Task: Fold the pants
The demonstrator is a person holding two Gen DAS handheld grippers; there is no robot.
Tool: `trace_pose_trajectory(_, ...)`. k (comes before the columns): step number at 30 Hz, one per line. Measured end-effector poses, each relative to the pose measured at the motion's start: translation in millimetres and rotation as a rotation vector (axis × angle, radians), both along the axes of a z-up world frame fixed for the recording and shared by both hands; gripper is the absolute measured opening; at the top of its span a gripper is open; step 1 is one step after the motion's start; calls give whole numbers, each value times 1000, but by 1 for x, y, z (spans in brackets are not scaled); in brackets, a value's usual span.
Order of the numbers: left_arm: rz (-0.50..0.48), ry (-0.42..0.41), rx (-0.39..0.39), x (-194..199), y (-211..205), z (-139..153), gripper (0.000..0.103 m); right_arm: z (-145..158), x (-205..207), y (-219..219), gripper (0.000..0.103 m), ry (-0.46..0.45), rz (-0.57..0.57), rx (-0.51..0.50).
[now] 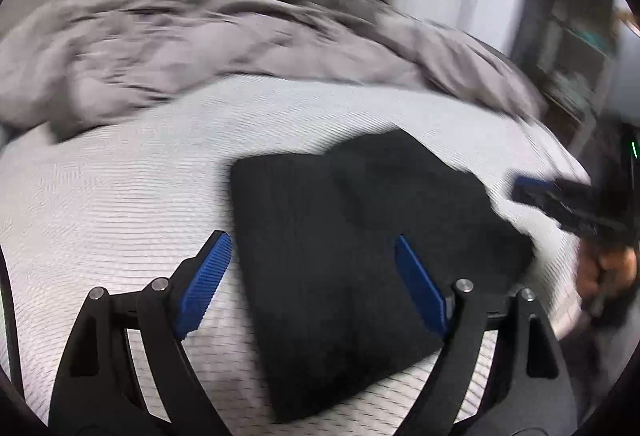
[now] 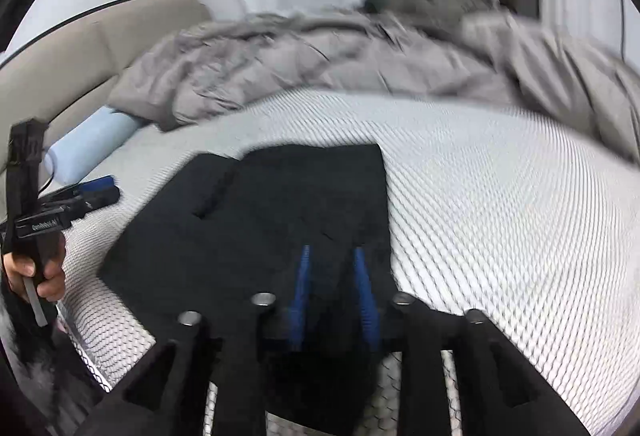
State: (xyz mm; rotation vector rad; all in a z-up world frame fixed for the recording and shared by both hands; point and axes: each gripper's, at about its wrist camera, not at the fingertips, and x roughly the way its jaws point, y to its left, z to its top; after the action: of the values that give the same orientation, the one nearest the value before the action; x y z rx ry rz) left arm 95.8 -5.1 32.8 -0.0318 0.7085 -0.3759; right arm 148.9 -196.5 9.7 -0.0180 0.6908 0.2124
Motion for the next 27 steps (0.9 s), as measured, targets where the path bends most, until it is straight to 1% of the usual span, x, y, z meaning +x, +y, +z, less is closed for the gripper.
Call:
trace_pose_trajectory(1, -67, 25, 28, 1, -18, -8, 82, 1, 0, 9, 41, 0, 47, 21)
trace_pose_trajectory(2, -107, 36, 42, 4, -28, -14, 82, -2, 3, 19, 46, 15, 88, 40)
trace_pose_trajectory(4, -186, 89, 75, 5, -50, -33, 82, -18, 13, 41, 46, 71, 145, 36)
trace_pose_trajectory(5, -207, 108, 120, 5, -56, -45, 82, -32, 21, 55, 46, 112, 171, 9)
trace_pose_trajectory(6, -221, 106, 151, 5, -57, -51, 82, -43, 27, 65, 46, 146, 187, -15)
trace_pose_trajectory(7, -240, 101, 166, 3, -56, -54, 82, -58, 35, 76, 46, 196, 204, -75)
trace_pose_trajectory(8, -245, 101, 167, 1, -52, -54, 82, -66, 38, 81, 46, 203, 216, -119)
trace_pose_trajectory(9, -239, 108, 155, -2, -44, -53, 82, -68, 35, 81, 46, 187, 232, -155)
trace_pose_trajectory(10, -239, 113, 142, -4, -38, -52, 82, -67, 32, 79, 46, 169, 224, -211)
trace_pose_trajectory(12, -219, 116, 131, -7, -26, -52, 82, -61, 23, 63, 44, 158, 196, -256)
trace_pose_trajectory(14, -207, 120, 116, -7, -19, -49, 82, -57, 15, 46, 44, 174, 190, -252)
trace_pose_trajectory(16, -193, 113, 152, -12, -17, -40, 82, -50, 8, 45, 44, 168, 197, -258)
trace_pose_trajectory(17, -178, 90, 171, -16, -13, -31, 82, -43, 6, 45, 45, 165, 191, -261)
trace_pose_trajectory(18, -171, 56, 167, -20, -10, -20, 82, -35, 2, 43, 45, 157, 193, -247)
trace_pose_trajectory(19, -171, 20, 143, -23, -7, -10, 83, -27, -1, 44, 45, 129, 202, -213)
trace_pose_trajectory(20, -181, -2, 98, -23, -4, -3, 84, -20, -2, 45, 47, 102, 207, -180)
trace_pose_trajectory(21, -191, -4, 61, -19, -6, 0, 85, -14, 0, 48, 49, 75, 207, -130)
trace_pose_trajectory(22, -197, 6, 53, -14, -10, -2, 85, -11, 4, 51, 51, 63, 208, -91)
trace_pose_trajectory(23, -200, 26, 76, -7, -18, -6, 85, -12, 9, 56, 60, 59, 204, -70)
trace_pose_trajectory(25, -213, 57, 131, 5, -33, -19, 85, -25, 29, 70, 73, 79, 175, -79)
trace_pose_trajectory(27, -216, 115, 165, 20, -44, -36, 85, -42, 46, 82, 73, 133, 180, -104)
